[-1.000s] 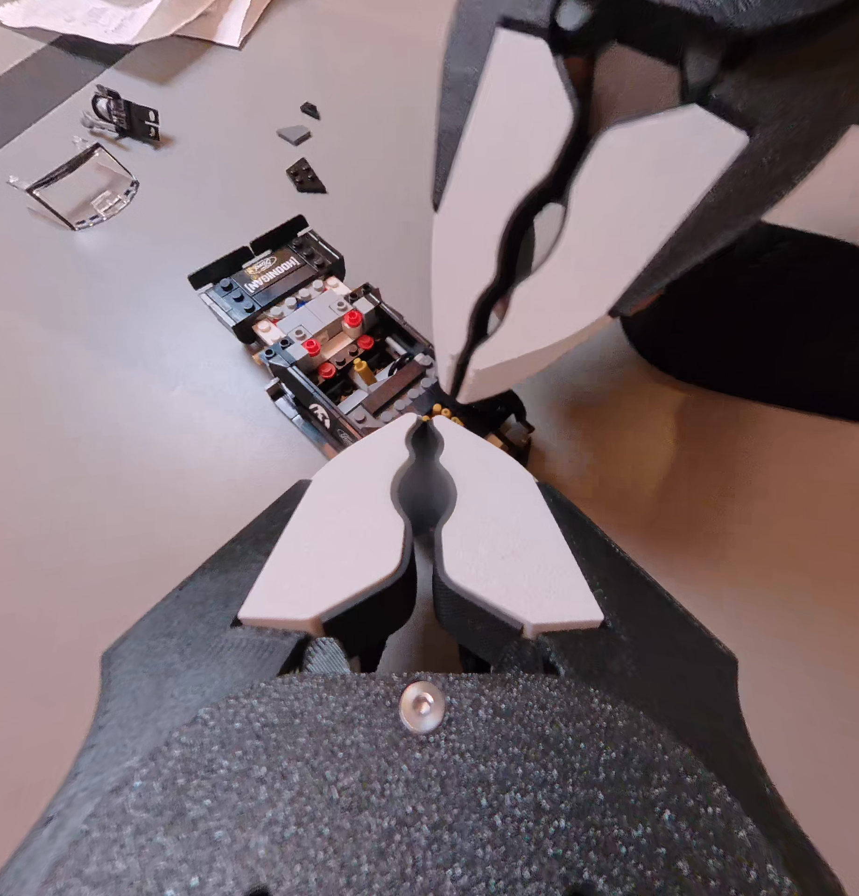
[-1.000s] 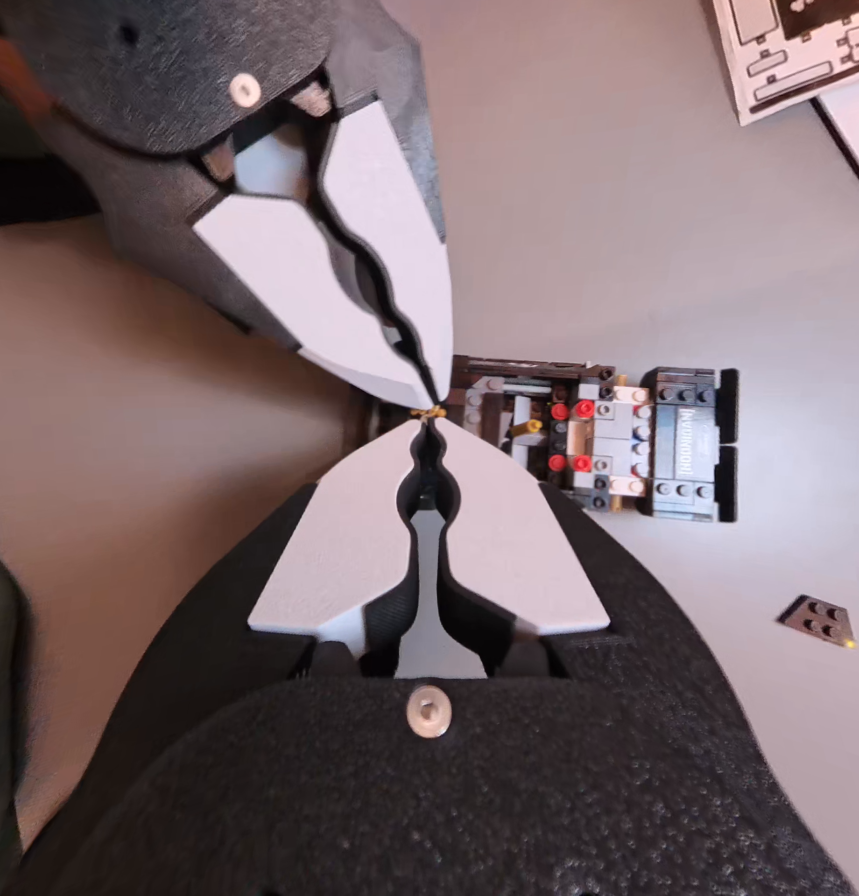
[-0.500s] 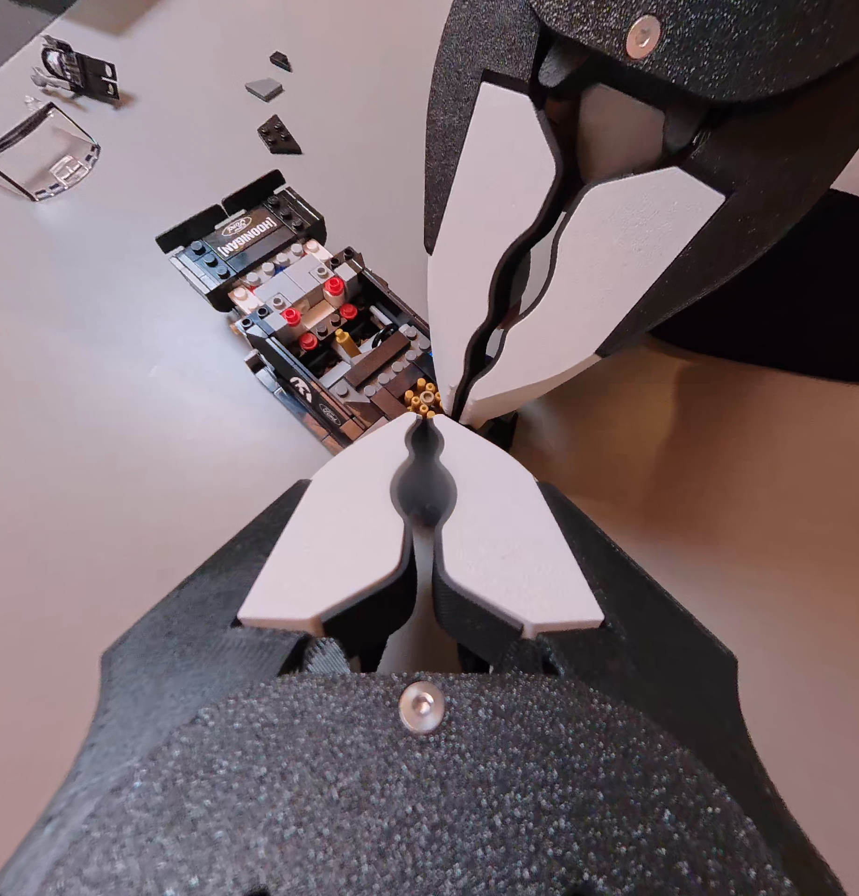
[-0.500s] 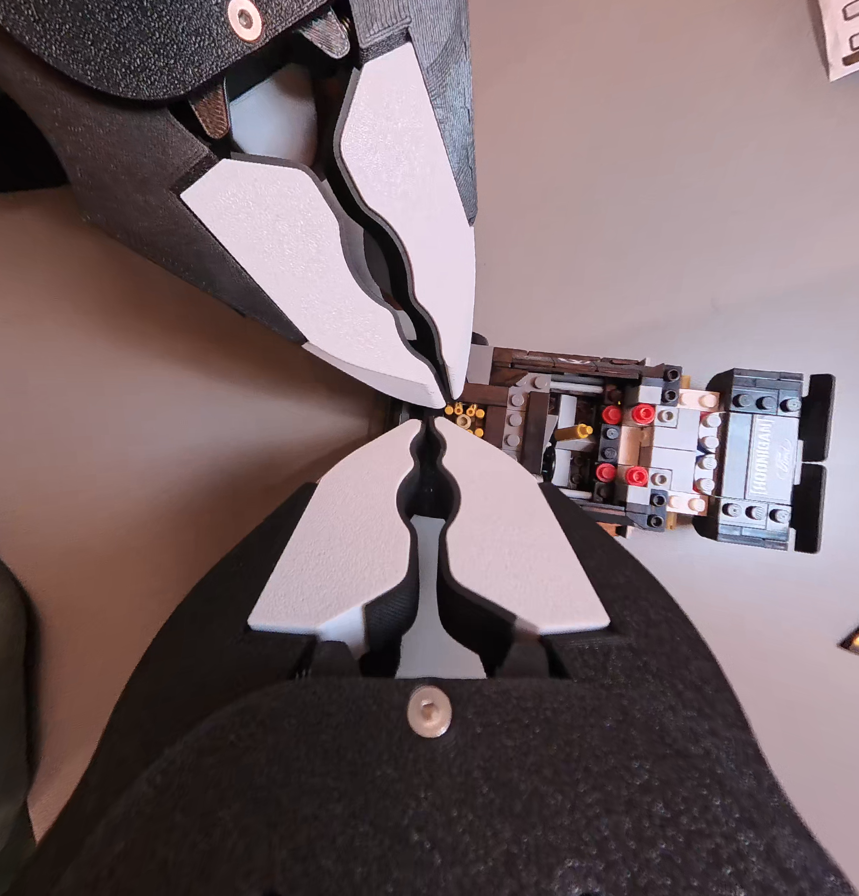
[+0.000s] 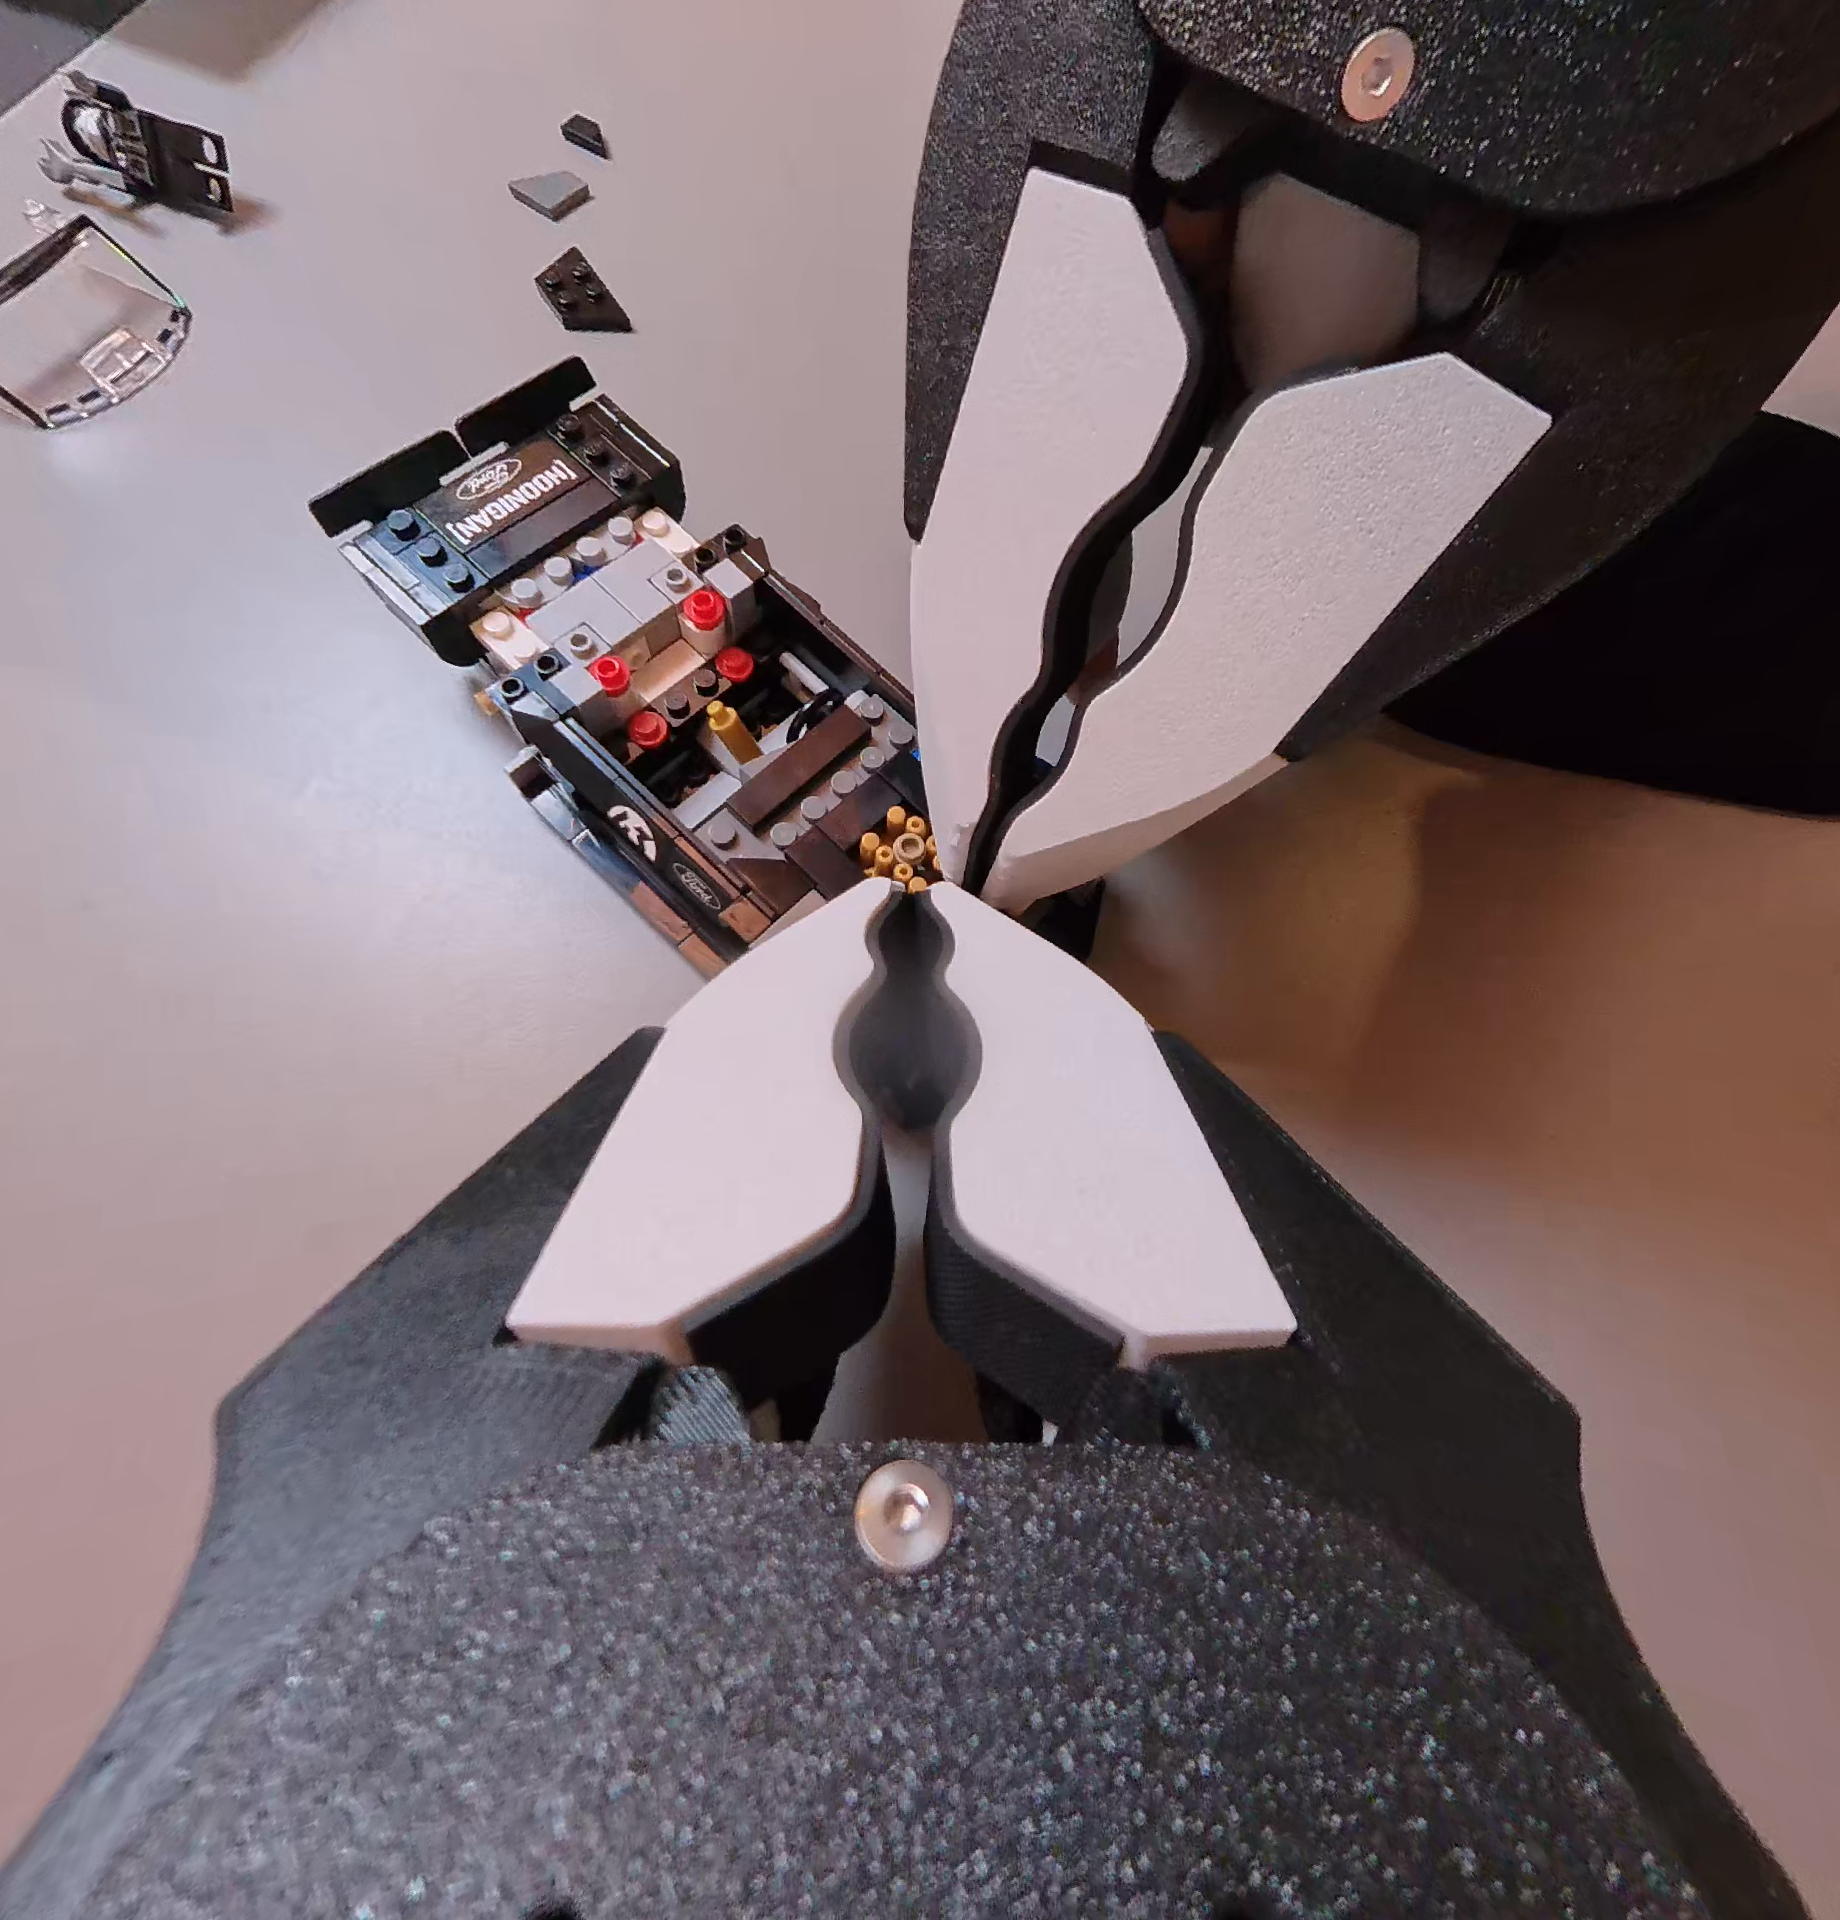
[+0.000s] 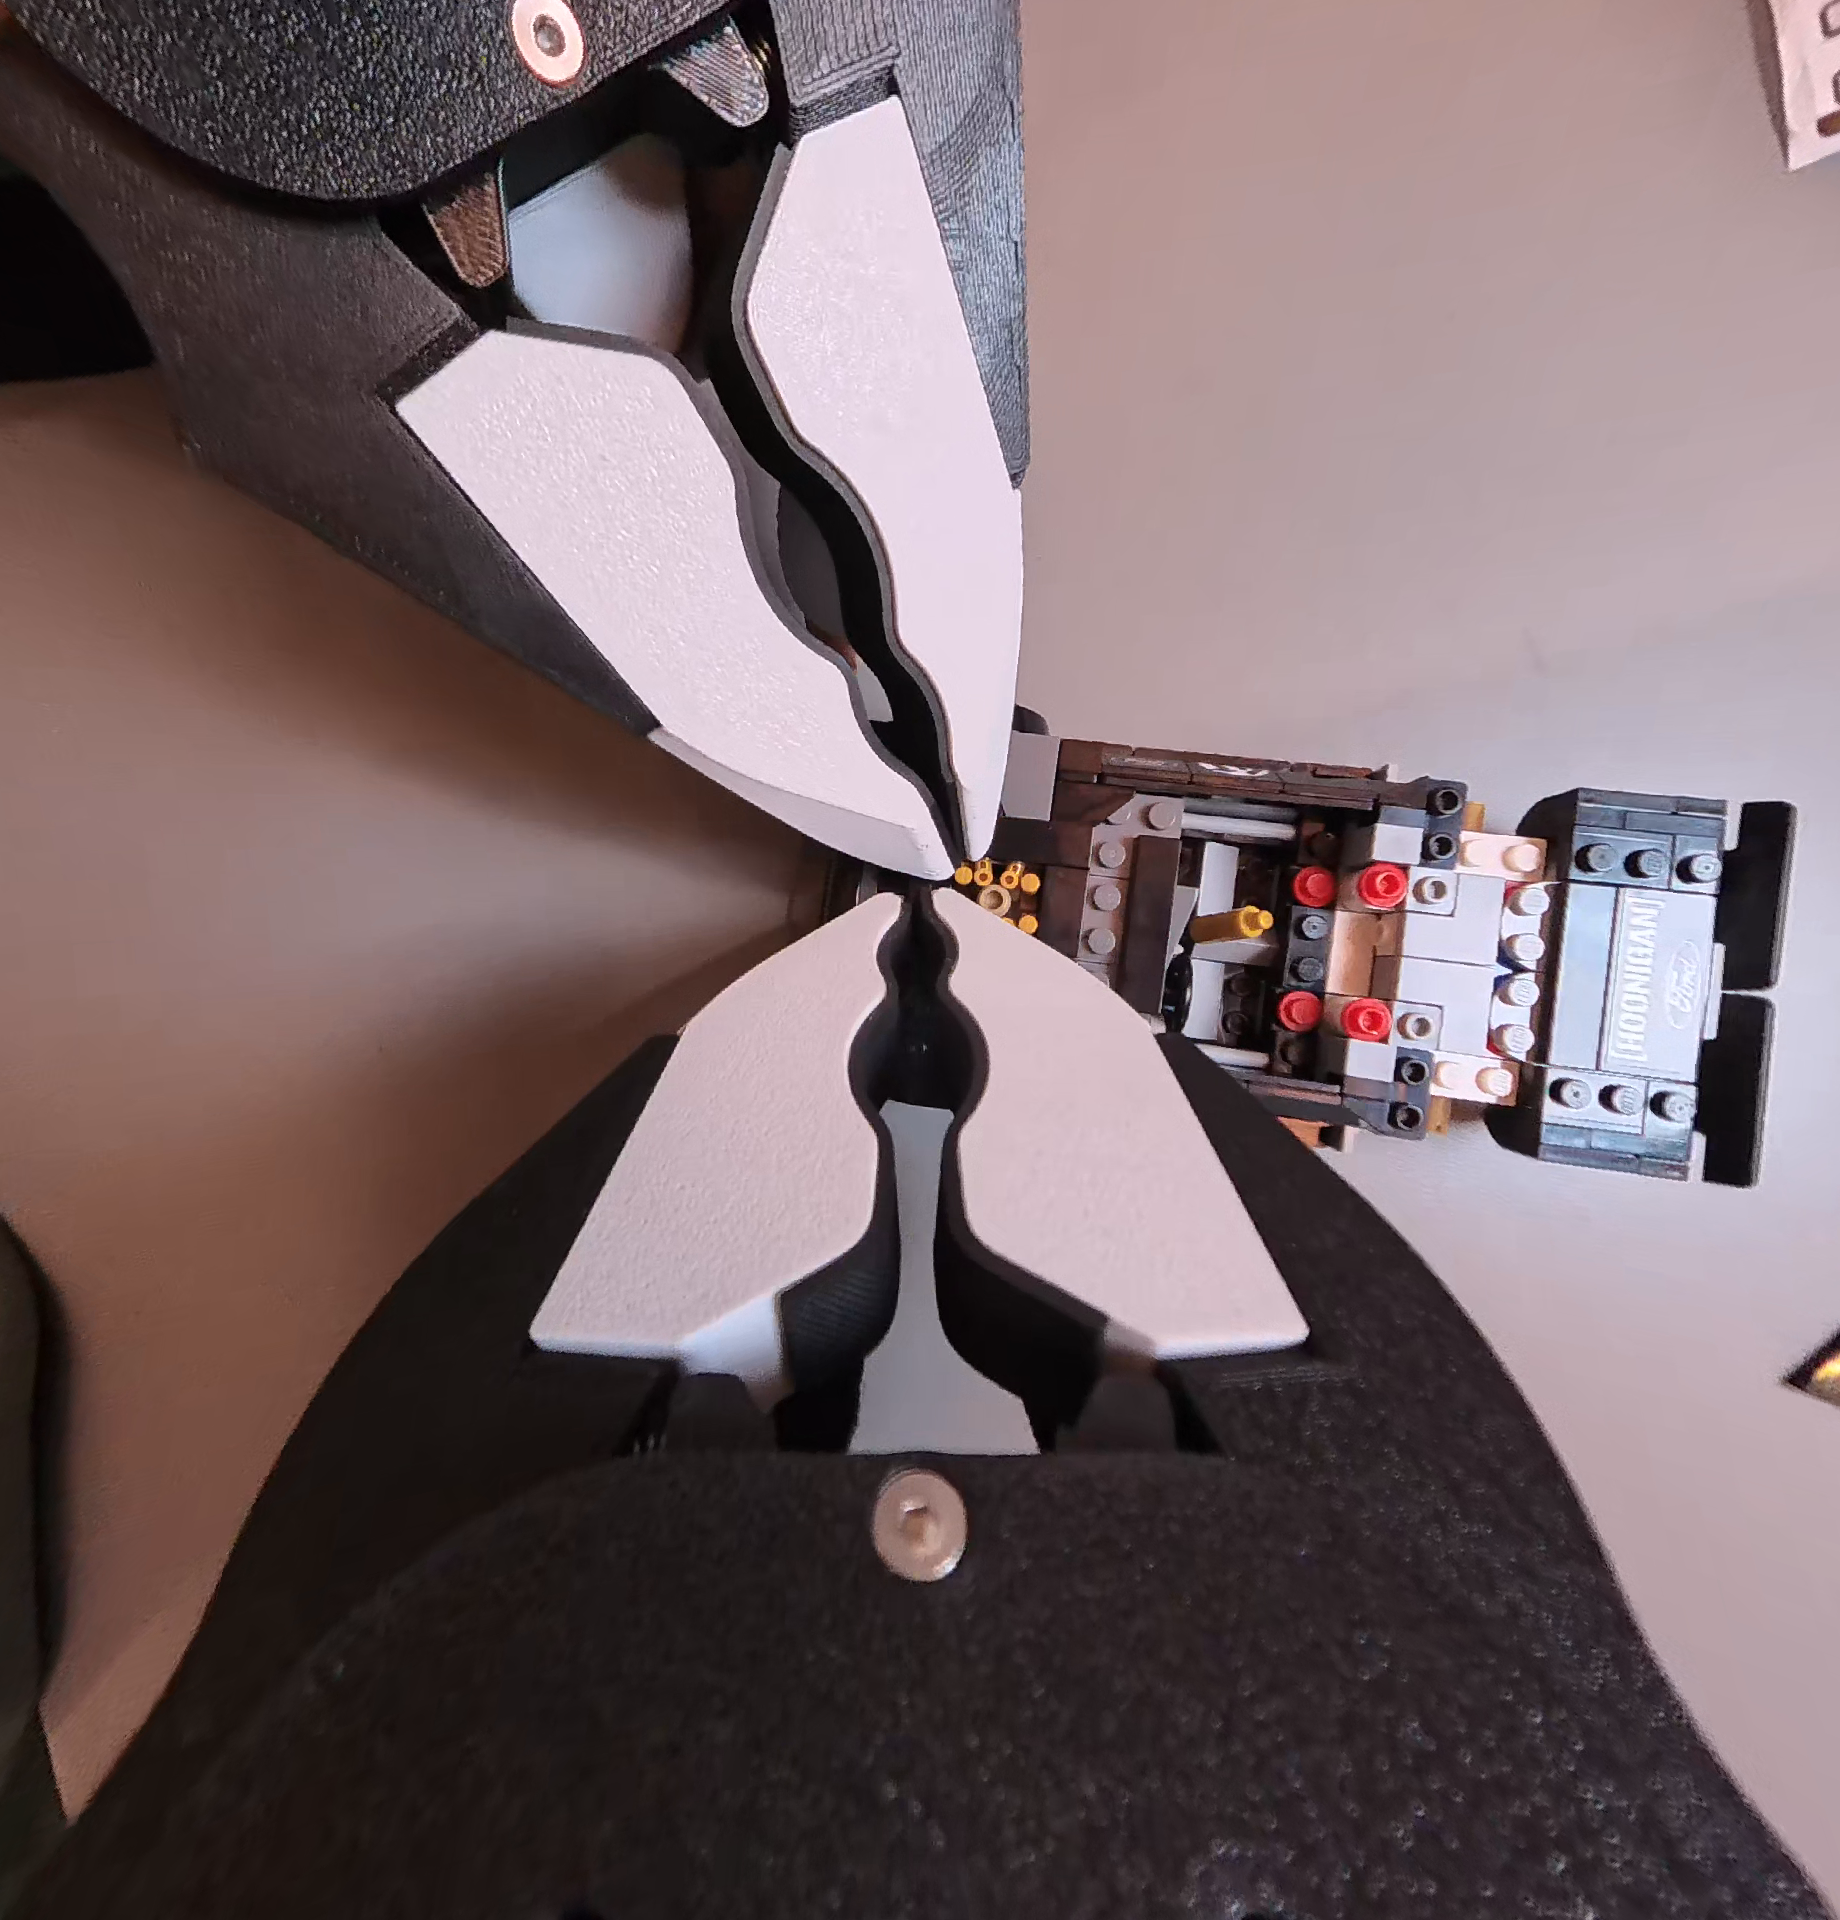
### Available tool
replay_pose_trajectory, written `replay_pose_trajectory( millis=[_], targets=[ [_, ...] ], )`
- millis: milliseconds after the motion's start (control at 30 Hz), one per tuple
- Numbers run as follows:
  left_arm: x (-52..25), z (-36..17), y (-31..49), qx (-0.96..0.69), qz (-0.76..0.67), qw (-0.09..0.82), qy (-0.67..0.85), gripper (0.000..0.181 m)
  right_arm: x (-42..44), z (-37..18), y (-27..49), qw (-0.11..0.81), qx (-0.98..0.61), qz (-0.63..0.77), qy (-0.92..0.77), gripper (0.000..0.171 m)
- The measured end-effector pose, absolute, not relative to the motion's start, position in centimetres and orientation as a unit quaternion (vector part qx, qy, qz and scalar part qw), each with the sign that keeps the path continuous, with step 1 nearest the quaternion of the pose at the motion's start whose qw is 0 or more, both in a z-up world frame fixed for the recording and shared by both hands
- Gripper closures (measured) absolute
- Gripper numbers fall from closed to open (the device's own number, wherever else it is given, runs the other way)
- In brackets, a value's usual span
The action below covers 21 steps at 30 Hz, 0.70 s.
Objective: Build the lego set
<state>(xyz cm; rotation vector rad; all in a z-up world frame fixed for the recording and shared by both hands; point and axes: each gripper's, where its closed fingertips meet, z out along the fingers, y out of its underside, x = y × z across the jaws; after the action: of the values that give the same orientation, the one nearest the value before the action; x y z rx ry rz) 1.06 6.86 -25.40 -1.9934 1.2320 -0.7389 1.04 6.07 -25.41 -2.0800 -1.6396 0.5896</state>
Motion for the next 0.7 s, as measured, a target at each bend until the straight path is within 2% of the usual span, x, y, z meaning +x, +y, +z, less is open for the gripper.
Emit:
replay_pose_trajectory(
  millis=[367,700],
  targets=[
    [0.4,-24.5,7.2,-0.762,-0.314,0.335,0.456,0.181,2.1,-24.2,6.5,0.252,-0.749,0.231,-0.568,0.171],
    [0.7,-25.3,7.1,-0.766,-0.291,0.33,0.469,0.18,2.3,-25.3,7.5,0.227,-0.757,0.215,-0.574,0.171]
  ],
)
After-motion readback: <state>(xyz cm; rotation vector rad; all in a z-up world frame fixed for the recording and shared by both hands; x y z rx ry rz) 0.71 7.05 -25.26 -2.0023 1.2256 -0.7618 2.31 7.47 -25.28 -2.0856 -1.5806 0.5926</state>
